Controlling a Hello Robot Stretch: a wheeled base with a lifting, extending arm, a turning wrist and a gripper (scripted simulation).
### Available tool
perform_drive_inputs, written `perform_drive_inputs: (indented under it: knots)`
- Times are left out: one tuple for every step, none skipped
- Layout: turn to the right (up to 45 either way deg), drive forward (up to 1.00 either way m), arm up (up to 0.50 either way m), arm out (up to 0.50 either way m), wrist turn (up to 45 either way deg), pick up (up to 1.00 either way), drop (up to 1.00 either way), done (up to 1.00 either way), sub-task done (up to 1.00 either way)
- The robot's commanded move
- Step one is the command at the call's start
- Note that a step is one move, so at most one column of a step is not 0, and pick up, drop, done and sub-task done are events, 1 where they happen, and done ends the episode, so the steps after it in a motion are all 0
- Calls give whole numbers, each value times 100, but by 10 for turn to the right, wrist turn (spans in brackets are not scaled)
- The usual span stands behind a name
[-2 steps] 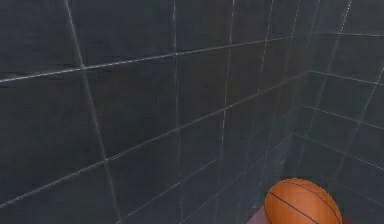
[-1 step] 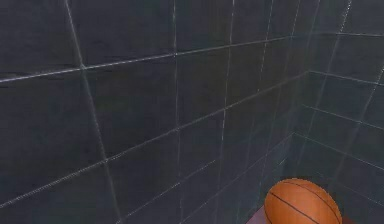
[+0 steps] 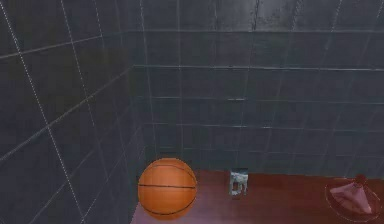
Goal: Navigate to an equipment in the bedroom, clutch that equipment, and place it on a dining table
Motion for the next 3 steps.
perform_drive_inputs:
  knots:
    - [240, 0, 0, 0, 0, 0, 0, 0, 0]
    - [0, 25, 0, 0, 0, 0, 0, 0, 0]
    - [-450, 0, 0, 0, 0, 0, 0, 0, 0]
